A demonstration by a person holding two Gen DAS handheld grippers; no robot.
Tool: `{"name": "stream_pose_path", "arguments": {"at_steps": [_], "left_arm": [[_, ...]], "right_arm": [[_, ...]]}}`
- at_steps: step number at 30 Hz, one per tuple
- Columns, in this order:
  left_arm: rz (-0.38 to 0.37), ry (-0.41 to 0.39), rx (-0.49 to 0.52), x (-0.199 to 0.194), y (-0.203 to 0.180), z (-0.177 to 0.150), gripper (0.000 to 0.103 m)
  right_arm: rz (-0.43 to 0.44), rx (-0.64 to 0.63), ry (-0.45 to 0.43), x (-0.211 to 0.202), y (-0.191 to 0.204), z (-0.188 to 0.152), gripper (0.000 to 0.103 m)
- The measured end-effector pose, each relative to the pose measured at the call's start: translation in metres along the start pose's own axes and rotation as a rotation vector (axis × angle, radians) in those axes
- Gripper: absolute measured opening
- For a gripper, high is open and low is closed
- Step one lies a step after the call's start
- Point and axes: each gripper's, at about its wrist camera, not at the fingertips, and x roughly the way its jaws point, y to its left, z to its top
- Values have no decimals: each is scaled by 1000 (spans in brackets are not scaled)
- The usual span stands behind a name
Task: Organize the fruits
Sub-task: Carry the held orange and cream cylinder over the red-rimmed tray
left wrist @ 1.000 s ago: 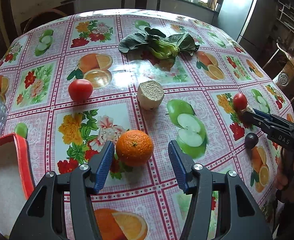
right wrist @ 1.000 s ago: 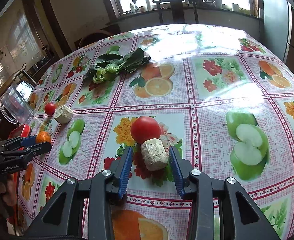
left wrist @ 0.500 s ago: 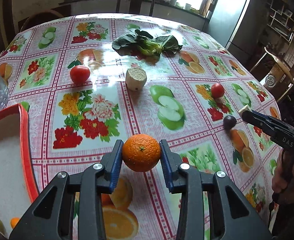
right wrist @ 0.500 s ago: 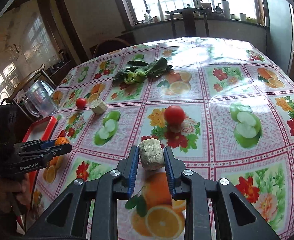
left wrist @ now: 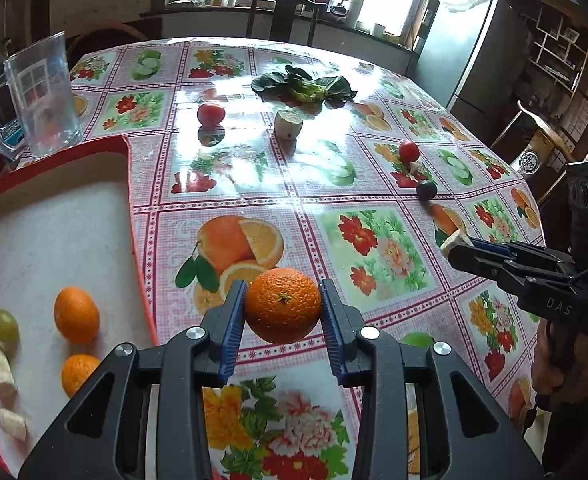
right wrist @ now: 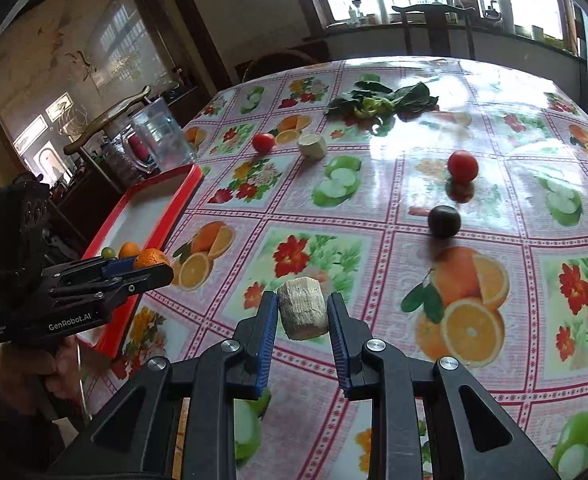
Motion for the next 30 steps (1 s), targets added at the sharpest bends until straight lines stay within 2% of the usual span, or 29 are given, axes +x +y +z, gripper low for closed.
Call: {"name": "stream_pose_path", "arguments": {"at_steps": [12, 30], "left_arm": [[48, -42, -28, -42, 26, -29, 34], [104, -80, -97, -77, 78, -41, 34]], "right_arm": [[75, -77, 30, 7, 55, 1, 26], [148, -186, 69, 33, 121, 12, 26]]}}
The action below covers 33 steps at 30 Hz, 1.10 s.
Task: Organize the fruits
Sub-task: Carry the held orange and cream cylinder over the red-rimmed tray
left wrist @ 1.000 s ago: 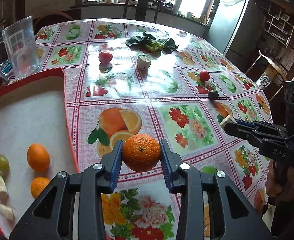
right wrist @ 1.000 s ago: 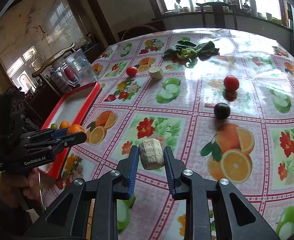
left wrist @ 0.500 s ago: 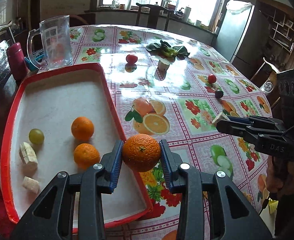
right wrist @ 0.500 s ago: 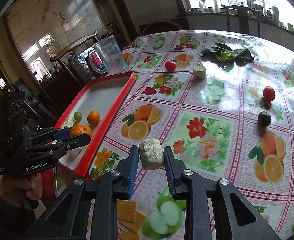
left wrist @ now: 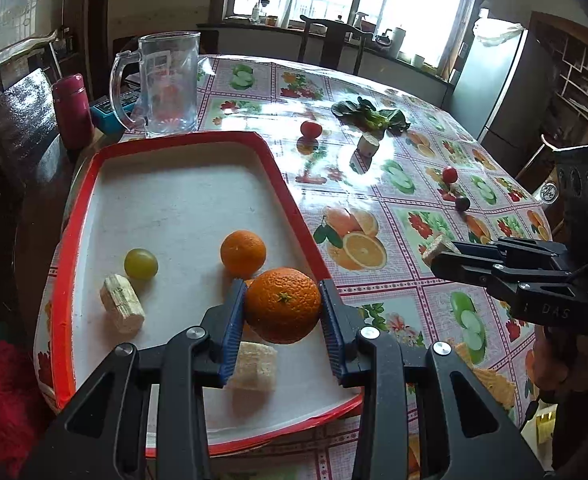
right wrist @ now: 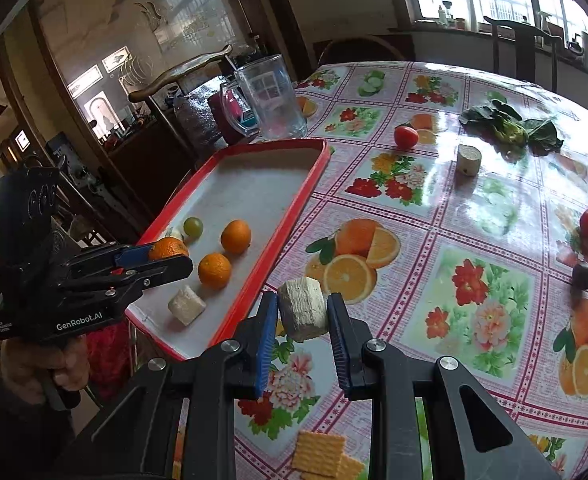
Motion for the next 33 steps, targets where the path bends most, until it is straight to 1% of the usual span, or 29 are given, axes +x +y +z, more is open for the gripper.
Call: {"name": "stream_pose_path", "arguments": {"at_steps": [9, 20, 24, 27, 33], "left_arm": [[24, -4, -26, -4, 21, 0, 34], [57, -4, -52, -2, 49, 8, 34], [45, 0, -66, -2, 61, 15, 34], [71, 2, -60, 0, 68, 21, 34], [96, 19, -54, 9, 80, 31, 34]], "right_arm": [[24, -46, 22, 20, 20, 15, 26], [56, -86, 48, 46, 37, 36, 26], [75, -94, 63, 58, 41, 45, 26], [74, -99, 69, 67, 42, 52, 26], [81, -99, 70, 82, 42, 68, 26]]}}
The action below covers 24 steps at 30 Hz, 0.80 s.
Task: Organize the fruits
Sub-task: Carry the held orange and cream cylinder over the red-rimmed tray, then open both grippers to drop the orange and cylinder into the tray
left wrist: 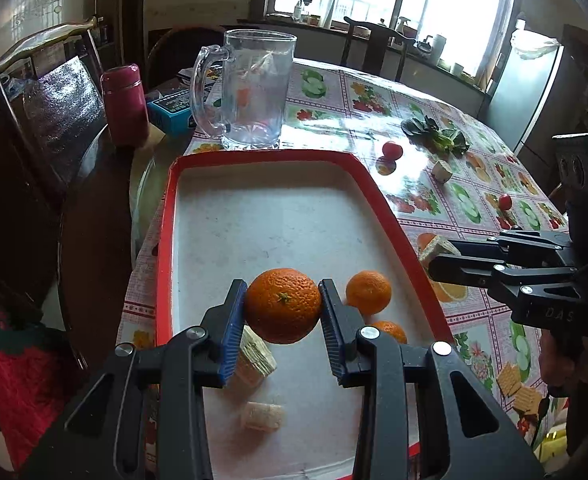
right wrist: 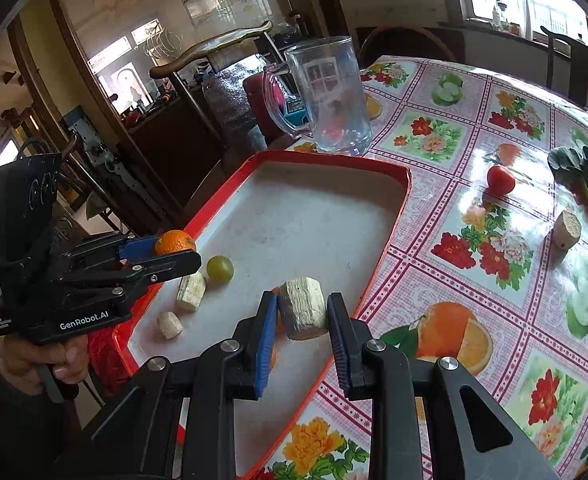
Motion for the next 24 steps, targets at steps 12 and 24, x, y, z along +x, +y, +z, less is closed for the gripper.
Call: {"name": "stream_pose_path", "arguments": {"at_steps": [12, 24], "left_arm": [[-2, 82, 4, 41, 21, 34, 34], [55, 195, 8, 87, 35, 39, 34]], "right_arm": [[4, -17, 66, 47, -5, 35, 26], [-42, -83, 150, 89, 4, 36, 27]]}}
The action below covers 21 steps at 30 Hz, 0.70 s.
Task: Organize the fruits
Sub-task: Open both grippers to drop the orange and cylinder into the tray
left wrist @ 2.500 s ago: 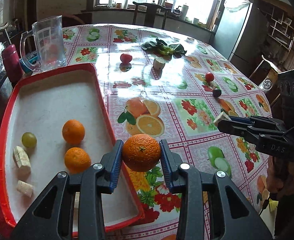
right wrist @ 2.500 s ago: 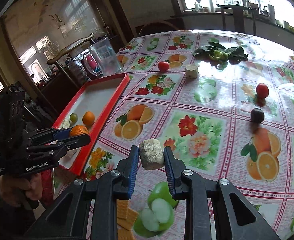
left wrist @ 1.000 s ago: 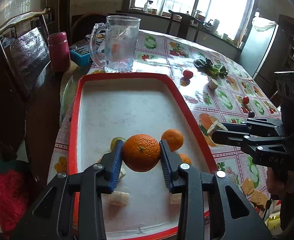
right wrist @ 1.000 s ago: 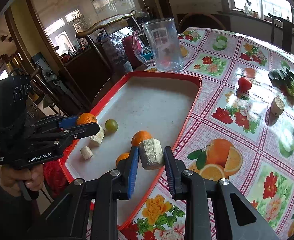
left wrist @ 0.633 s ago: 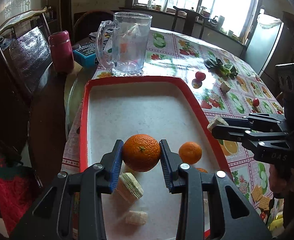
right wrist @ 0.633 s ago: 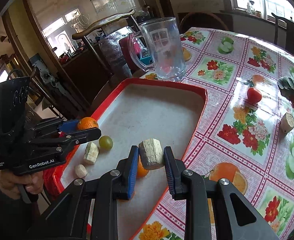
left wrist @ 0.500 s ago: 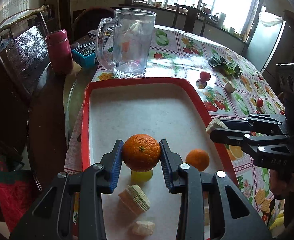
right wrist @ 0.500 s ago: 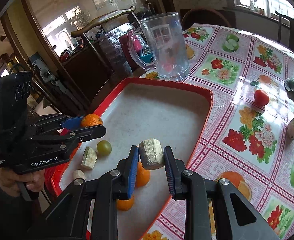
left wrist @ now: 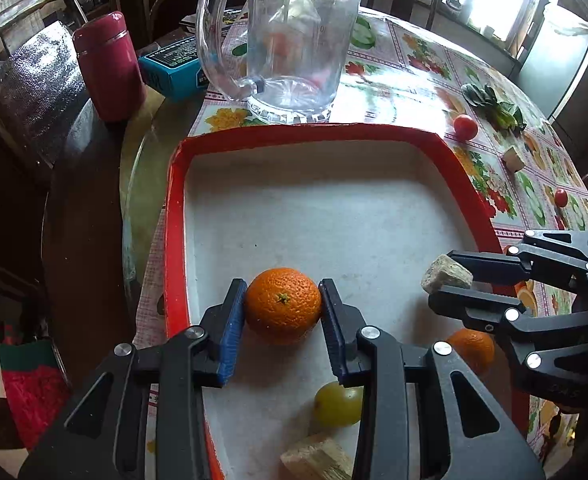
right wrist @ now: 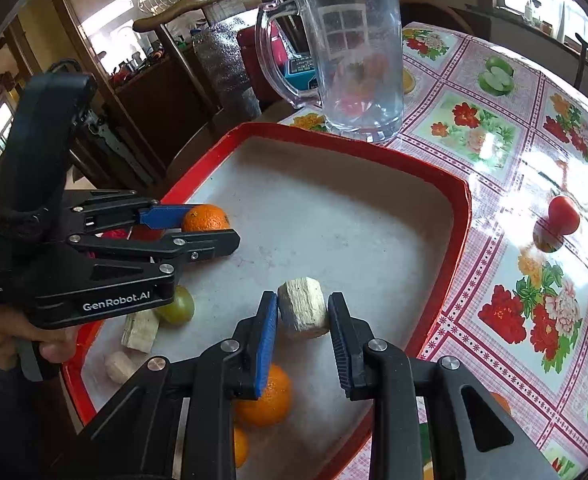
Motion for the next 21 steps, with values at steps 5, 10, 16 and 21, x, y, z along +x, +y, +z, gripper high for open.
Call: {"name": "stream_pose_path", "arguments": {"at_steps": [5, 10, 16, 21], "left_arm": [[35, 1, 0, -3, -1, 0, 39], [35, -36, -11, -17, -2, -6, 46], [6, -72, -16, -36, -12, -15, 46], [-29, -93, 21, -46, -40, -15, 46]], "right_arm": [[-5, -3, 4, 1, 3, -4, 35], [10, 8, -52, -30, 3, -15, 37], [20, 61, -122, -74, -10, -41, 39], [-2, 126, -145, -99, -30, -68, 39]]}}
